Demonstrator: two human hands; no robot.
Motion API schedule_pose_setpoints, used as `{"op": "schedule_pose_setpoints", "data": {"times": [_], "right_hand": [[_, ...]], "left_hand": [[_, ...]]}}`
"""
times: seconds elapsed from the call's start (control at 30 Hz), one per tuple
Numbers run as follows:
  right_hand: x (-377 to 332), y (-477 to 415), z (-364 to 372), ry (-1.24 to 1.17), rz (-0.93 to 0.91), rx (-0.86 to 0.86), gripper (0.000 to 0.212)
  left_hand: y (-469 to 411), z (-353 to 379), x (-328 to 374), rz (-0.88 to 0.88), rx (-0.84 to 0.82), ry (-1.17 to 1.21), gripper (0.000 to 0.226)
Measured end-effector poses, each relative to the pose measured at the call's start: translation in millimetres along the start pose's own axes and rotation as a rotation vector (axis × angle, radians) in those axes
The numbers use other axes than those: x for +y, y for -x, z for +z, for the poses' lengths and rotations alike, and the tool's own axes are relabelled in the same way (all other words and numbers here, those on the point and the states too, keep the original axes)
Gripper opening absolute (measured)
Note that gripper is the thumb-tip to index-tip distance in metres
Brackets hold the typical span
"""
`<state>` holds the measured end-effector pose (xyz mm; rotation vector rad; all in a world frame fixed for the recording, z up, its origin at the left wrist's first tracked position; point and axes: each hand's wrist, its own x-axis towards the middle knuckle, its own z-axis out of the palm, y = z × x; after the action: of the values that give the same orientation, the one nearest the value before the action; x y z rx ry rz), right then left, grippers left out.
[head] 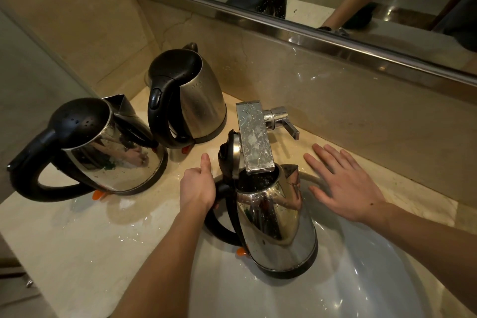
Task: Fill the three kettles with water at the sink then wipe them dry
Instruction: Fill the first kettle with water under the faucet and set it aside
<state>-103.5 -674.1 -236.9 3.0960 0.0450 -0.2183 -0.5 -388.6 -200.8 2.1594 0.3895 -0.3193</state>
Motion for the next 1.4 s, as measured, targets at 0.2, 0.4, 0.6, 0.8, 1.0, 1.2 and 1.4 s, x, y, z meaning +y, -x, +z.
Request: {"op": "schedule_pose_setpoints", "data": {"times": [0.2, 0.4, 0.6, 0.8, 1.0, 1.2, 1.4], "right_hand": [[0.0, 0.0, 0.4, 0.003, 0.000, -0.003, 0.070], [-1.1, -0.2, -1.8, 0.000, 0.002, -0.008, 0.072], [-0.6, -0.1, -1.4, 0.005, 0.007, -0.015, 0.071], [-0.4, -0.5, -0.7, 0.012, 0.005, -0.022, 0.071], [0.2, 0.1, -0.5, 0.010, 0.008, -0.027, 0.071], [-0.8, -0.5, -2.0, 0.000, 0.006, -0.028, 0.074], [-1.7, 0.1, -3.7, -0.007, 0.007, -0.033, 0.073]], "left_hand": [[0.1, 0.3, 0.2, 0.000, 0.002, -0.005, 0.057], [-1.1, 0.6, -0.9, 0.001, 0.004, -0.004, 0.058], [0.4, 0.4, 0.5, 0.004, 0.006, -0.002, 0.057], [-0.2, 0.8, 0.3, -0.003, 0.007, -0.001, 0.057], [-1.1, 1.3, -0.5, -0.013, 0.013, 0.005, 0.057], [-1.4, 1.5, -0.1, -0.019, 0.010, 0.016, 0.057], [-1.1, 0.6, 0.0, -0.018, 0.013, 0.018, 0.057]]}}
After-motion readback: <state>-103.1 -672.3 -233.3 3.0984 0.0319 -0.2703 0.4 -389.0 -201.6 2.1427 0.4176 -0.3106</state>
